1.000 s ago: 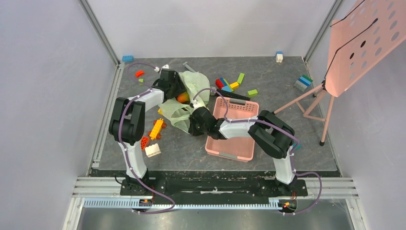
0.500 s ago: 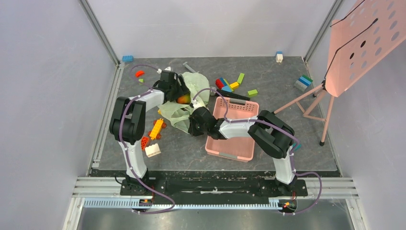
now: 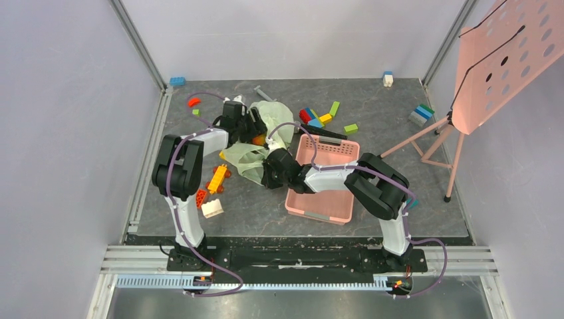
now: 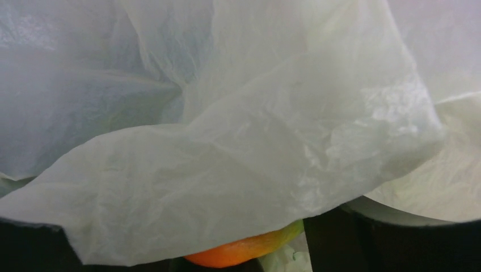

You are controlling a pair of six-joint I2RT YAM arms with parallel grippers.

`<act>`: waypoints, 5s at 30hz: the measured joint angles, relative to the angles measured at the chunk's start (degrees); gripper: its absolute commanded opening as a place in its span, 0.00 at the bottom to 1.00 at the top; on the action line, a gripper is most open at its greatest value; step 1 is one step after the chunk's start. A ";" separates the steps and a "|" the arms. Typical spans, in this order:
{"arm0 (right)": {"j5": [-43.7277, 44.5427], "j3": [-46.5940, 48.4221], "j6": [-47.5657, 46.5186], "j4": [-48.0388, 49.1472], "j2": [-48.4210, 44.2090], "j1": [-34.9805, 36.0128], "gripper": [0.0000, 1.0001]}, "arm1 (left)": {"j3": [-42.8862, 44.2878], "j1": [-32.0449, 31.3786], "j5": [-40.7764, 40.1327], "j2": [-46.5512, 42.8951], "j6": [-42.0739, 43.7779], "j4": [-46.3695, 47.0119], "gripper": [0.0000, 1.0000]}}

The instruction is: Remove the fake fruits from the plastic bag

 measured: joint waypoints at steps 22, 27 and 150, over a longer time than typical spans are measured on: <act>2.54 -5.84 -1.53 -5.03 -7.21 0.39 0.06 | -5.46 0.00 2.99 -12.50 -0.09 -0.33 0.58; 4.44 -6.86 -2.47 -8.76 -13.40 0.44 0.12 | -5.84 0.04 4.50 -15.91 -0.09 -0.39 0.60; -16.11 11.19 -4.26 -21.53 -34.38 0.00 0.00 | -41.57 -11.50 -1.64 -69.13 8.31 3.56 0.61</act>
